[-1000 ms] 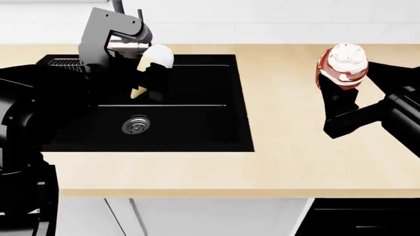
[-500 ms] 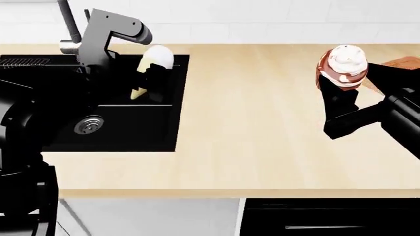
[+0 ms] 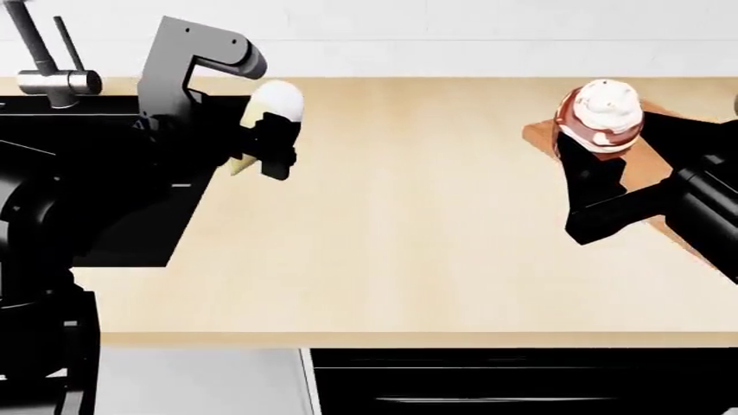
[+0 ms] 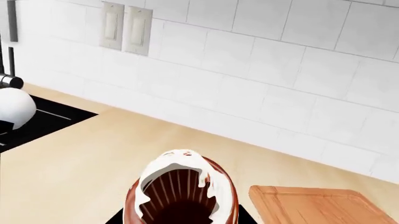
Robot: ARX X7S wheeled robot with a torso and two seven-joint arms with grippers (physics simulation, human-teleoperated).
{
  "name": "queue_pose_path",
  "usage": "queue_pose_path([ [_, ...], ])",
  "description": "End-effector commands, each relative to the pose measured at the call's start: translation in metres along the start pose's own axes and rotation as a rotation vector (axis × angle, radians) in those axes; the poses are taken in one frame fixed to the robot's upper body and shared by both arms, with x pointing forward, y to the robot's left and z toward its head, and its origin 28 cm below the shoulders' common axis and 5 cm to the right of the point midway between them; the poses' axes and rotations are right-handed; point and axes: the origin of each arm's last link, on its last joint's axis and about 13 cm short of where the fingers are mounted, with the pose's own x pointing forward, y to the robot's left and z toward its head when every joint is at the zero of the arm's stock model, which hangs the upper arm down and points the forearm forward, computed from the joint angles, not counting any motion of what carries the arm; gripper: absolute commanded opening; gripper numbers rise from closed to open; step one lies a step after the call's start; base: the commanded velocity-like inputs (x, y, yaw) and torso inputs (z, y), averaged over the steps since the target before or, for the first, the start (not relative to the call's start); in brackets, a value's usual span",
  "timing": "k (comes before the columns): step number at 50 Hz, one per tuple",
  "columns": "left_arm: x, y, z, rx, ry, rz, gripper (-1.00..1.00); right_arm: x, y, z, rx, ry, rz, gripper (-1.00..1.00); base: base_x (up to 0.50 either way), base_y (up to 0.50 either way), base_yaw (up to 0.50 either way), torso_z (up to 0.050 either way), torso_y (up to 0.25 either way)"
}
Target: Move the dessert items from the plate to the tray.
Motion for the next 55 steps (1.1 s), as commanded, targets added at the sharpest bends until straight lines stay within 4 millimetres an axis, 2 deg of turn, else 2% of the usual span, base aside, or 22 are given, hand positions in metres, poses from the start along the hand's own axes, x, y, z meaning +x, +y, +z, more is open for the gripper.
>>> queue_pose_path([
  [1, -0.0001, -0.0002, 0.0008, -0.010, -0.011, -0.009, -1.00, 0.0015, -0.0016, 0.0017, -0.015, -0.008, -0.006, -1.00, 0.00, -0.50, 0.00, 0.000, 0.000],
  [55, 0.0003, -0.0002, -0.0009, -0.011, -0.009, 0.000, -1.00, 0.0008, -0.0018, -0.0026, -0.002, -0.016, -0.016, -1.00, 0.00, -0.49, 0.00, 0.000, 0.000],
])
